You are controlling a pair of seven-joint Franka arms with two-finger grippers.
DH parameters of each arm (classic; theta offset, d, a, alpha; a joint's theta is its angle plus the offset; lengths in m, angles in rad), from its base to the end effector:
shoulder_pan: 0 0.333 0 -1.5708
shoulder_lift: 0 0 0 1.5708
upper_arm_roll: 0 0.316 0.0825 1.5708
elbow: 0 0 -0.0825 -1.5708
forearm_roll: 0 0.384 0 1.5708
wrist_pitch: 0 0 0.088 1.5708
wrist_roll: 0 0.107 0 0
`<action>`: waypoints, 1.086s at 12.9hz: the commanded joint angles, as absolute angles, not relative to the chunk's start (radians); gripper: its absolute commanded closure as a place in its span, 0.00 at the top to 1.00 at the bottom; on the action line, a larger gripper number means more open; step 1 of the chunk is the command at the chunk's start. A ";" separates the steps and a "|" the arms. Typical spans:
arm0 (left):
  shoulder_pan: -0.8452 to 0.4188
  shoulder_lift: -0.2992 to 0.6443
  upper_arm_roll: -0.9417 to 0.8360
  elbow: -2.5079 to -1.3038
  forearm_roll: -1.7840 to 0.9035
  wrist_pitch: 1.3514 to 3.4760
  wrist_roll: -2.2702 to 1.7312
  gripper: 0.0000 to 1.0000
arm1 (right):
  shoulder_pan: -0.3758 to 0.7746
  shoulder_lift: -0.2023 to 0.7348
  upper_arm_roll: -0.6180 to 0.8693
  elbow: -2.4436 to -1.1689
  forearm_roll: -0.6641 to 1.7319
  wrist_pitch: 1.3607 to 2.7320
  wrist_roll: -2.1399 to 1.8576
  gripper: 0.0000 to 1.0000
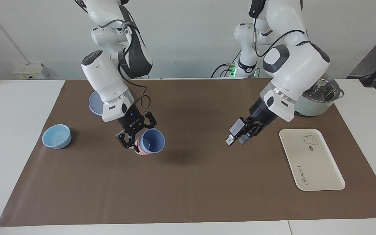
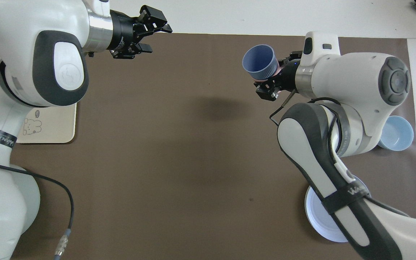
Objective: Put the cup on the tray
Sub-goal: 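Lift the cups with the right gripper while the left gripper reaches over, then grasp the inner blue cup with the left gripper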
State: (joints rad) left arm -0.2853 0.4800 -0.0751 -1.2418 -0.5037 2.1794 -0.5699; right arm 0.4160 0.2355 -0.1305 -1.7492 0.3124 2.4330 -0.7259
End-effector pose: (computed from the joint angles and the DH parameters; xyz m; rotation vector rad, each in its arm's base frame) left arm 0.6889 -0.2643 0.5478 2.4268 0.5196 0.2249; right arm 0.6350 0.1946 0.4851 -2.6837 -1.1834 -0.7282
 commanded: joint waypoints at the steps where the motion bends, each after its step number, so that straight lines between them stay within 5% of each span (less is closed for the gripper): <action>1: -0.328 0.558 -0.078 -1.134 -0.525 2.212 -0.612 0.77 | 0.478 0.212 -0.135 -1.758 0.157 2.433 -0.579 0.00; 3: -0.344 0.557 -0.123 -1.140 -0.526 2.218 -0.609 0.65 | 0.498 0.203 -0.130 -1.761 0.104 2.427 -0.540 0.00; 14: -0.414 0.480 -0.133 -1.264 -0.515 2.045 -0.529 0.62 | 0.515 0.199 -0.130 -1.766 0.103 2.425 -0.537 0.00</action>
